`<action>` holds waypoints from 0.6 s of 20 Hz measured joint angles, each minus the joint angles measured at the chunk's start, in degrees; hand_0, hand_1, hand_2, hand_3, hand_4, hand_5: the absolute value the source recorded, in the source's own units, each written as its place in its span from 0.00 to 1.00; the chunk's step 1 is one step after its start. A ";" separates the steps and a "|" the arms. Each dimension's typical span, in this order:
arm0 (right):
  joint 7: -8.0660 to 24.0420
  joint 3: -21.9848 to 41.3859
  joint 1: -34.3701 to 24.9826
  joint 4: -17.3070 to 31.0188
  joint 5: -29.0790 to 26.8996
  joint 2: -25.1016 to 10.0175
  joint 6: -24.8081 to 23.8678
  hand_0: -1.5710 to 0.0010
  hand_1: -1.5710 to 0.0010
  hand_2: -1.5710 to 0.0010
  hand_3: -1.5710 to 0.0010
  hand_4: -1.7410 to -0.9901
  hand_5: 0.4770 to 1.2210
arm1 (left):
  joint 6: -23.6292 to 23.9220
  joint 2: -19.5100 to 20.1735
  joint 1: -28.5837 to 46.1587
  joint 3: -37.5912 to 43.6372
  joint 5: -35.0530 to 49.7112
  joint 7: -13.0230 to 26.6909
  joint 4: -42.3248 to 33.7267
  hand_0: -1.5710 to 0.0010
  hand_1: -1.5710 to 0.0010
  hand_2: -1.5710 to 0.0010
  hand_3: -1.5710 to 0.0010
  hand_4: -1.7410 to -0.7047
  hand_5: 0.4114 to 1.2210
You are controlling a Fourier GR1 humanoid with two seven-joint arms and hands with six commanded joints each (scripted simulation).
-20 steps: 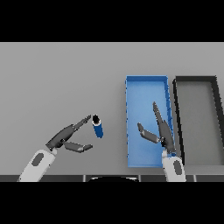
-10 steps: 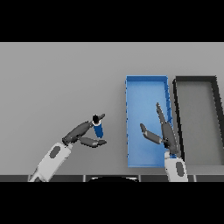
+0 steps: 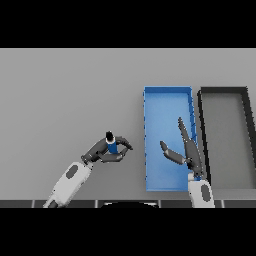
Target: Pick up the blue pipe and place it into the blue bin.
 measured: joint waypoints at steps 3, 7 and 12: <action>-0.97 0.15 0.31 0.54 -0.42 0.24 0.45 1.00 1.00 1.00 1.00 0.72 0.17 | -0.45 -0.11 0.14 -1.42 -1.62 -5.25 0.53 0.28 0.23 0.22 0.25 0.14 0.82; 0.27 0.05 -0.74 0.01 -0.08 0.02 0.10 1.00 1.00 1.00 1.00 0.73 0.17 | 1.48 -0.08 -0.03 -2.73 -2.52 -6.52 0.42 0.11 0.10 0.09 0.14 0.06 0.92; -1.05 0.23 0.06 0.82 0.50 -0.27 0.27 1.00 1.00 1.00 1.00 0.74 0.17 | 3.69 -0.85 0.03 -2.03 -1.04 -5.91 -5.20 0.04 0.03 0.03 0.08 0.02 0.98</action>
